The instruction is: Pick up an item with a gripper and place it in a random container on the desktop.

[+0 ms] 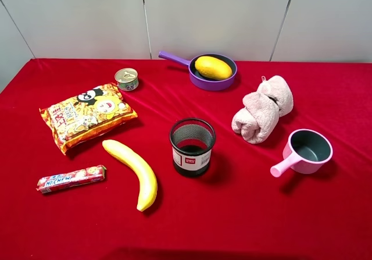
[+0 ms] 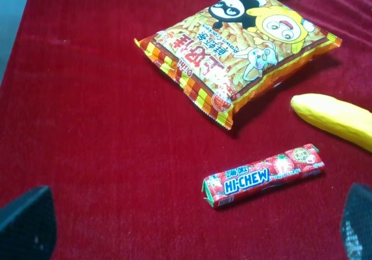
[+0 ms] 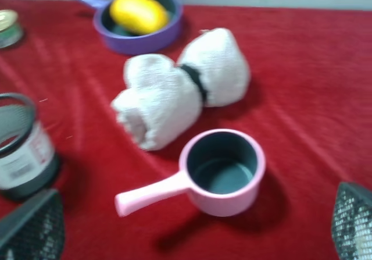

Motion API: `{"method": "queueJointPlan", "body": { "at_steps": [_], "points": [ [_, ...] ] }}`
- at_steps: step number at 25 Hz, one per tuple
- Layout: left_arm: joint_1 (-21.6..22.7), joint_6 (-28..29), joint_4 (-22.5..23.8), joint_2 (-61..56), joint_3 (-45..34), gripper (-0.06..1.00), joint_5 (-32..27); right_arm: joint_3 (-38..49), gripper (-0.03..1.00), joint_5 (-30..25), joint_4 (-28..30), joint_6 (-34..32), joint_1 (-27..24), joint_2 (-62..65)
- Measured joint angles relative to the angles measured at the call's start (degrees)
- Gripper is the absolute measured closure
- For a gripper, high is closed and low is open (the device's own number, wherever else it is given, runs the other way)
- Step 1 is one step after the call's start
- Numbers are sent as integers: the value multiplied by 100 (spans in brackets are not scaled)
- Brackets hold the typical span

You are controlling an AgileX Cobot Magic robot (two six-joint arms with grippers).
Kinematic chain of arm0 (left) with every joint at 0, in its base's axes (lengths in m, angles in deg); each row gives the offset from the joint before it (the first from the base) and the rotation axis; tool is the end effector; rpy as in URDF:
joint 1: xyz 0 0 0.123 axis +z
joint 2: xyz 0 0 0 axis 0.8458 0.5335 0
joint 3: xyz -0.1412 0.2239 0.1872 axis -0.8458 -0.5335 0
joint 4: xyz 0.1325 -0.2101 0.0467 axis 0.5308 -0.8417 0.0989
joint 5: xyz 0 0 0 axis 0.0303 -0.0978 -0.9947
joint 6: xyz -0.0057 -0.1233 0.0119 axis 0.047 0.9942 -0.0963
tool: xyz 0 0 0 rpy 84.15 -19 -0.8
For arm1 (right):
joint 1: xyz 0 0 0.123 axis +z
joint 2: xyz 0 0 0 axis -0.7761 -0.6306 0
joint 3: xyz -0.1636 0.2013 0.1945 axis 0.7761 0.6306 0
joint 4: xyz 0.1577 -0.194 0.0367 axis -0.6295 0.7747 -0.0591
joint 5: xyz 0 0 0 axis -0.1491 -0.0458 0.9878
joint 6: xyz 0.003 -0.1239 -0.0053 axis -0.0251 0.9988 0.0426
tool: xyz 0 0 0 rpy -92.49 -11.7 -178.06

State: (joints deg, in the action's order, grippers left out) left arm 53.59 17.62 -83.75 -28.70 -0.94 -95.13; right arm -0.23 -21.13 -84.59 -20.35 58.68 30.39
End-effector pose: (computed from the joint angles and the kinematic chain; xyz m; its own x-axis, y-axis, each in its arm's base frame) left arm -0.0130 0.0098 0.2611 -0.4497 0.0645 -0.8908 0.0230 0.9979 0.0607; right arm -0.0142 0.0035 0.2656 -0.4260 -0.0320 -0.9042 -0.1632 0.9857 0.0420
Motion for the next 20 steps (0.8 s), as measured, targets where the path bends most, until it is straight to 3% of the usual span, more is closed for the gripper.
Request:
{"method": "queueJointPlan", "body": {
  "at_steps": [4, 20],
  "points": [
    [0, 0, 0, 0, 0, -3, 0, 0, 28, 0, 45, 0, -356, 0],
    [0, 0, 0, 0, 0, -3, 0, 0, 28, 0, 123, -90, -399, 0]
  ]
}}
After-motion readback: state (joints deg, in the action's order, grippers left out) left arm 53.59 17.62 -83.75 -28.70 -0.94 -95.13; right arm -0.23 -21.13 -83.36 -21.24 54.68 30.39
